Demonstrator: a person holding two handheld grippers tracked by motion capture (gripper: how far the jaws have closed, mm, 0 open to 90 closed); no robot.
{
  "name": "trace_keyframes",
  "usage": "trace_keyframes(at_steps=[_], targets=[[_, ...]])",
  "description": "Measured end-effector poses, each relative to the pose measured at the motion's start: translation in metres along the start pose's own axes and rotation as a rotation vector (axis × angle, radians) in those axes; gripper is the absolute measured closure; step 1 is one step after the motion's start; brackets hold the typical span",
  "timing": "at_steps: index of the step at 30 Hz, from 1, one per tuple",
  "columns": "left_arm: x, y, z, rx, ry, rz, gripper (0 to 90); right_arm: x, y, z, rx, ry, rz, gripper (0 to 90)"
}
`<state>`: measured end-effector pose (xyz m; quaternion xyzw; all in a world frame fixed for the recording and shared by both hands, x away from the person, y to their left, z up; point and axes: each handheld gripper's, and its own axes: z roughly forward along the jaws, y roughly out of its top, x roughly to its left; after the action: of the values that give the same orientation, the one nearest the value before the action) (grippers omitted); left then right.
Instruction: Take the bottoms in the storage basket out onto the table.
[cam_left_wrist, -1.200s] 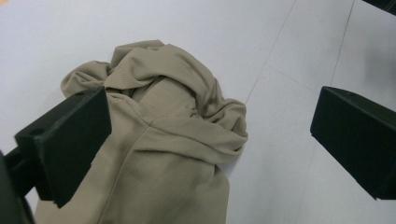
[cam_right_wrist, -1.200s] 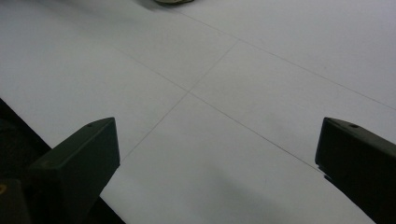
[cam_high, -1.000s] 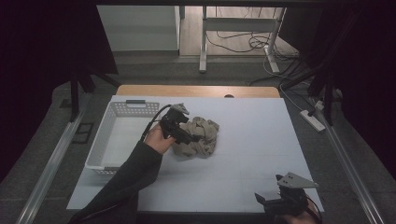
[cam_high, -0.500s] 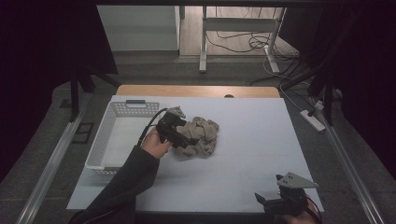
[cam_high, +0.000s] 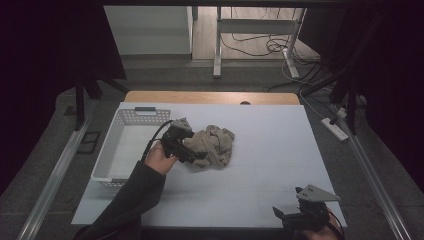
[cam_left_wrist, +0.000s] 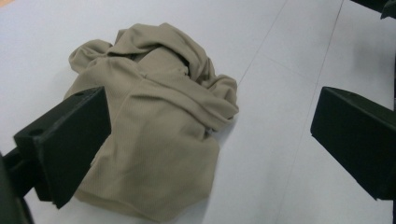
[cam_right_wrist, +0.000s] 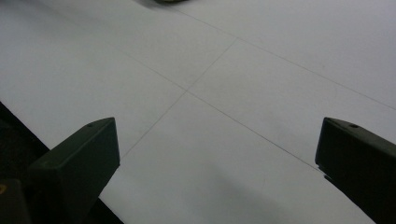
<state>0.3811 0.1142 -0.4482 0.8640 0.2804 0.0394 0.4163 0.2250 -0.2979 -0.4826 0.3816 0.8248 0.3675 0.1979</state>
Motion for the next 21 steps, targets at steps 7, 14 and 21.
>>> trace_keyframes(at_steps=[7, 14, 21], targets=[[-0.002, -0.004, -0.003, -0.003, 0.006, 0.009, 0.0, 0.0, 0.0, 0.0, -0.001, -0.001, 0.001, 0.4], [-0.005, -0.011, -0.001, 0.014, 0.031, 0.018, 0.0, 0.0, 0.0, -0.001, -0.005, -0.002, 0.0, 0.4], [-0.006, -0.015, -0.006, 0.01, 0.033, 0.006, 0.0, 0.0, 0.0, -0.001, -0.006, 0.001, -0.001, 0.4]])
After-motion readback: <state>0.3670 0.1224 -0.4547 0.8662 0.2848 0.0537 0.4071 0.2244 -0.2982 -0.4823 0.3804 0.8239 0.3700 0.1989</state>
